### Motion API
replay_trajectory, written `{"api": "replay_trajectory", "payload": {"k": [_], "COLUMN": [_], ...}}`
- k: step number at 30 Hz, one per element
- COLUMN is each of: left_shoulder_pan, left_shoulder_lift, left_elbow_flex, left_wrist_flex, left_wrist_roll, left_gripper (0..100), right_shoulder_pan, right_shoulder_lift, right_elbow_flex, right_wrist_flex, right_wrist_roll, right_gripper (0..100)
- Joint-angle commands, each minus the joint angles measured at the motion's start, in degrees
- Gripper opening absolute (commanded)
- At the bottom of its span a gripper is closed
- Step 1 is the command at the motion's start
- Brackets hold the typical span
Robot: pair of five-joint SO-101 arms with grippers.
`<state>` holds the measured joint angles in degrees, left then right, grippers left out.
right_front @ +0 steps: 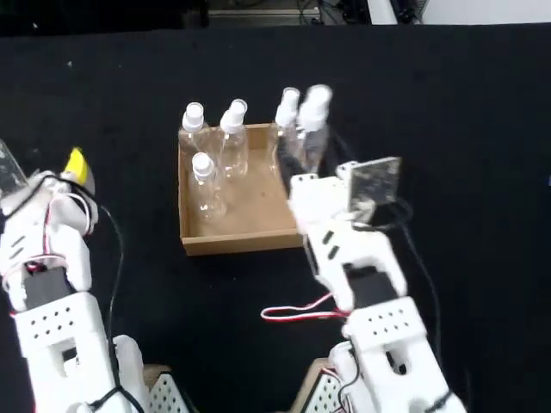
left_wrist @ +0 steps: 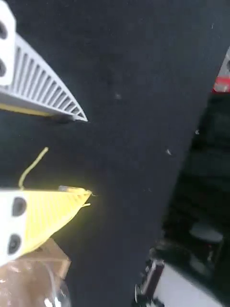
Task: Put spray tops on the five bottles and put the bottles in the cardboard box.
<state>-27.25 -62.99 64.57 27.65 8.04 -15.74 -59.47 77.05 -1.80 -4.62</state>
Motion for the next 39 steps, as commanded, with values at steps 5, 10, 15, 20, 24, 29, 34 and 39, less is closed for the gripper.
{"api": "replay_trajectory", "payload": {"k": [5,10,15,20,24,29,34,39], "left_shoulder_pan": [-0.66,-0.57,-0.48,-0.48,-0.48,-0.48,-0.48,-0.48], "left_shoulder_lift": [-0.97,-0.97,-1.32,-1.41,-1.41,-1.41,-1.41,-1.41], "left_elbow_flex": [9.89,12.62,15.43,15.96,16.04,16.04,16.13,16.13], "left_wrist_flex": [-11.69,-13.27,-16.18,-16.44,-16.44,-16.44,-16.44,-16.44], "left_wrist_roll": [0.53,0.53,0.53,0.53,0.53,0.53,0.53,0.53], "left_gripper": [19,19,19,19,19,19,19,19], "right_shoulder_pan": [-4.75,-5.01,-5.01,-5.1,-5.1,-5.1,-5.1,-5.19], "right_shoulder_lift": [10.51,18.95,25.01,30.02,35.3,43.56,52.09,58.15], "right_elbow_flex": [0.04,3.82,5.85,5.85,5.85,5.49,5.76,5.41], "right_wrist_flex": [-10.11,-23.38,-31.03,-34.9,-40.26,-47.56,-58.9,-64.35], "right_wrist_roll": [-0.26,-0.26,-0.26,-0.26,-0.26,2.9,8.44,8.53], "right_gripper": [1.1,1.0,1.0,1.0,1.0,1.0,1.0,1.0]}}
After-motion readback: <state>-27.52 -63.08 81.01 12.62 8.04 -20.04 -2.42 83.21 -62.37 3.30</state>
